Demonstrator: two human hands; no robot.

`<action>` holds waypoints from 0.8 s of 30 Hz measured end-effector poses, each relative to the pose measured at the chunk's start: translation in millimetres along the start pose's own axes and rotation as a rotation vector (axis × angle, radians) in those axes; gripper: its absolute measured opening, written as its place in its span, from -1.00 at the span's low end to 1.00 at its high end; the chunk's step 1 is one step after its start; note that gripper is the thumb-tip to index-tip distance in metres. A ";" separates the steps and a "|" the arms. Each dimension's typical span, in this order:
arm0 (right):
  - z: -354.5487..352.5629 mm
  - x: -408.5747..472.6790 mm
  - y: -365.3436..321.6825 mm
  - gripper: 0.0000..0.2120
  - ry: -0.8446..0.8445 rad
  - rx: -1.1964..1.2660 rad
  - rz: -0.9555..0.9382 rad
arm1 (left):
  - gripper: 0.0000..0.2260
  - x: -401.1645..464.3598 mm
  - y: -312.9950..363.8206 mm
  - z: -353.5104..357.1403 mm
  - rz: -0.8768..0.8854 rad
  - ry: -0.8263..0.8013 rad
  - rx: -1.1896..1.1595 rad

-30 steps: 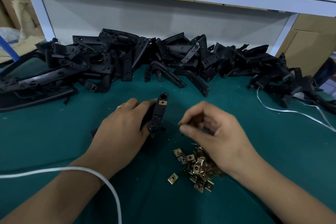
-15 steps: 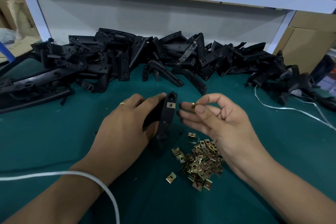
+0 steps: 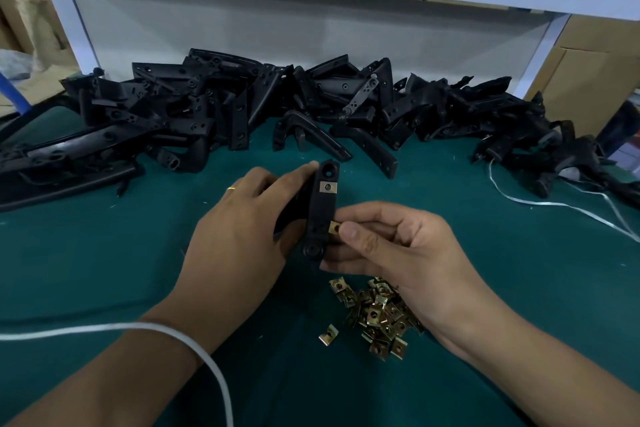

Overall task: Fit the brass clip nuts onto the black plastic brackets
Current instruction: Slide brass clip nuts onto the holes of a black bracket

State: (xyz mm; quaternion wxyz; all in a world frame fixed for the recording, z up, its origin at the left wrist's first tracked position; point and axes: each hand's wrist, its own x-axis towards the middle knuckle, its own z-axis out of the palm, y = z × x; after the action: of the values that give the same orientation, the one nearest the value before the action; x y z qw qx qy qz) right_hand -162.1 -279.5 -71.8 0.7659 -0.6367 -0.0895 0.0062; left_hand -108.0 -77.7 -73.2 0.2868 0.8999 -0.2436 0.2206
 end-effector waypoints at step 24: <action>-31.6 -1.3 -12.7 -0.81 -0.062 -1.018 -0.198 | -0.42 -2.5 -13.3 4.9 -0.082 0.083 0.007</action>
State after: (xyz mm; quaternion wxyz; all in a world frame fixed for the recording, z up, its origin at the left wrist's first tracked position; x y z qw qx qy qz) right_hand -160.2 -312.8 -65.1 0.3533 -0.9165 -0.1637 -0.0917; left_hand -101.2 -70.4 -83.7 0.3025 0.9002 -0.1935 0.2463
